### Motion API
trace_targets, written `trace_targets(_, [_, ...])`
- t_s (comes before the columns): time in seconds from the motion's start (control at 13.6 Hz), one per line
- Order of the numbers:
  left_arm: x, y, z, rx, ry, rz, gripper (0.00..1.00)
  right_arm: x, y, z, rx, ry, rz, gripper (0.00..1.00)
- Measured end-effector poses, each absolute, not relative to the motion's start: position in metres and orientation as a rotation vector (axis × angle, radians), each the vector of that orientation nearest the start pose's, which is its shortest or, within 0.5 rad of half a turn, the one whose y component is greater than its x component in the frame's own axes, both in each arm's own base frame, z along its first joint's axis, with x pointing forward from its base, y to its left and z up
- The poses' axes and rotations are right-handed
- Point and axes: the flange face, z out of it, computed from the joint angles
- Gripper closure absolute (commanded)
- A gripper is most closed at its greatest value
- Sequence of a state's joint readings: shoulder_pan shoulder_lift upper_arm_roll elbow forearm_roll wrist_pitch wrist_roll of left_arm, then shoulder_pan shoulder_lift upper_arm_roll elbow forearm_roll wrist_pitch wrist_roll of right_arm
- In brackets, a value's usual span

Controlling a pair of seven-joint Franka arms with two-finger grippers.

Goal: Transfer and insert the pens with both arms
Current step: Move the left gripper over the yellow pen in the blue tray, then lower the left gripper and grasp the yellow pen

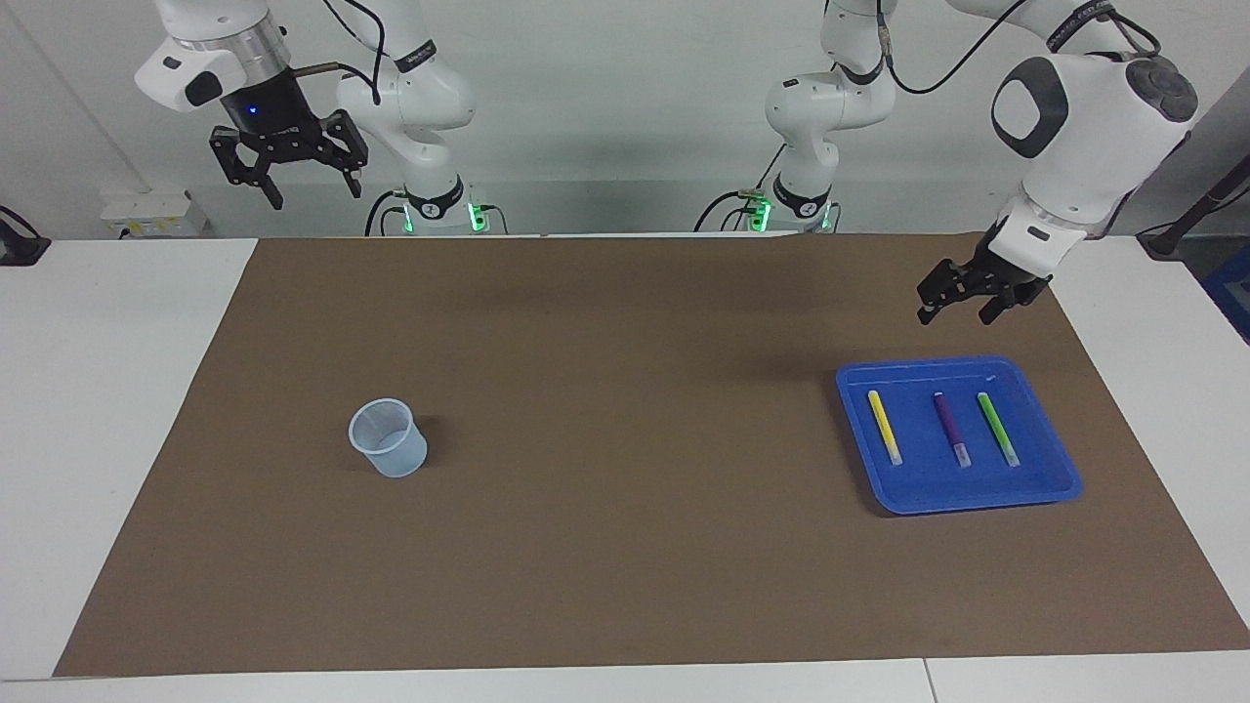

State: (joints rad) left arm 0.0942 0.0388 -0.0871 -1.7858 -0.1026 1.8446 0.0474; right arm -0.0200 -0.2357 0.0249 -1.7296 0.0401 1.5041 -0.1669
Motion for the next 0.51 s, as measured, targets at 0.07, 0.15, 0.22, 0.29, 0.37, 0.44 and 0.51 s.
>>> trace_targets(0.07, [0.585, -0.003, 0.514, -3.244, 0.017, -0.055, 0.01, 0.472, 0.007, 0.665, -3.105, -0.296, -0.019, 0.00])
trace_targets(0.15, [0.593, -0.002, 0.503, -3.245, 0.012, -0.073, 0.02, 0.472, 0.006, 0.665, -3.115, -0.307, -0.018, 0.00])
trace_targets(0.22, [0.599, -0.001, 0.494, -3.245, 0.009, -0.086, 0.03, 0.472, 0.005, 0.665, -3.119, -0.310, -0.017, 0.00])
trace_targets(0.29, [0.604, -0.002, 0.486, -3.246, 0.007, -0.095, 0.04, 0.472, 0.005, 0.665, -3.120, -0.309, -0.017, 0.00])
trace_targets(0.37, [0.607, -0.002, 0.480, -3.248, 0.005, -0.097, 0.04, 0.472, 0.004, 0.665, -3.120, -0.307, -0.016, 0.00])
trace_targets(0.44, [0.610, -0.001, 0.476, -3.255, -0.003, -0.101, 0.05, 0.472, 0.003, 0.665, -3.119, -0.307, -0.012, 0.00])
trace_targets(0.51, [0.613, -0.001, 0.470, -3.265, -0.015, -0.107, 0.05, 0.472, 0.002, 0.665, -3.118, -0.311, -0.011, 0.00])
